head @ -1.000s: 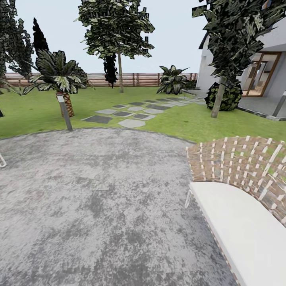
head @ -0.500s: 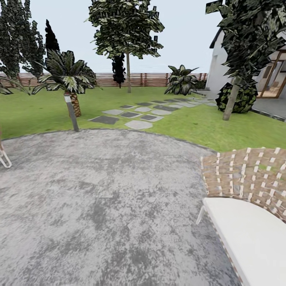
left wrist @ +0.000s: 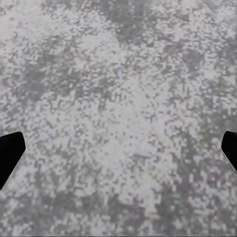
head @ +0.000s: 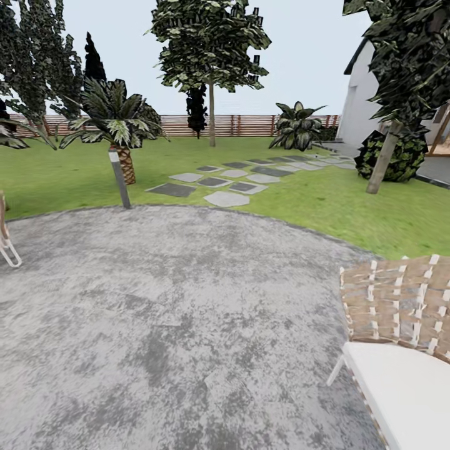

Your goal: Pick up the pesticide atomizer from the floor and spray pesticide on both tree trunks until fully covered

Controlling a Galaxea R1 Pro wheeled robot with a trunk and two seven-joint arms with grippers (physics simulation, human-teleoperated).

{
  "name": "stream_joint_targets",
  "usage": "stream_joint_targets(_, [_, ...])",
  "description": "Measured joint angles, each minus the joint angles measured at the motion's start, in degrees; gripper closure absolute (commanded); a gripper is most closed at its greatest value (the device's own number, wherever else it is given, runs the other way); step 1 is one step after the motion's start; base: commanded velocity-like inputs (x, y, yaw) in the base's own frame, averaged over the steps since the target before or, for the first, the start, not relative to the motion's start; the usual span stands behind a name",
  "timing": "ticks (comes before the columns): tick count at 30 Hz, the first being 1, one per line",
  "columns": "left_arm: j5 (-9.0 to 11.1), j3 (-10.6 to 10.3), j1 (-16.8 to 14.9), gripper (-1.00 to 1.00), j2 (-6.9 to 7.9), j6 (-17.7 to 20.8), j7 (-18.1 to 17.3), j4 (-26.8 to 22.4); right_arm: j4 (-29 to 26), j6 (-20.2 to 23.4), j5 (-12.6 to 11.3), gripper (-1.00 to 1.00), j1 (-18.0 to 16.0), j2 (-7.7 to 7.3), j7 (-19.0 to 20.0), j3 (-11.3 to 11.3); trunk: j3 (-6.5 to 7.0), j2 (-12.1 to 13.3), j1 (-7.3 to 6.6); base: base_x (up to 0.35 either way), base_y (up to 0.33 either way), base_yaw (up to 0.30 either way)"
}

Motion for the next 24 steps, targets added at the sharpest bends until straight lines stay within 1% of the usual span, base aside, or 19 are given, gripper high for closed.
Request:
stream_joint_targets(18, [0.0,0.0,0.0,-1.0,0.0,0.0,0.0,0.0,0.0,0.0,0.1,-1.0,0.0,0.0,0.0,0.0,0.0,0.0,0.0,0.34,0.0,0.002])
stream_joint_targets(24, [0.0,0.0,0.0,-1.0,0.0,0.0,0.0,0.0,0.0,0.0,0.1,-1.0,0.0,0.0,0.0,0.0,0.0,0.0,0.0,0.34,0.046,0.0])
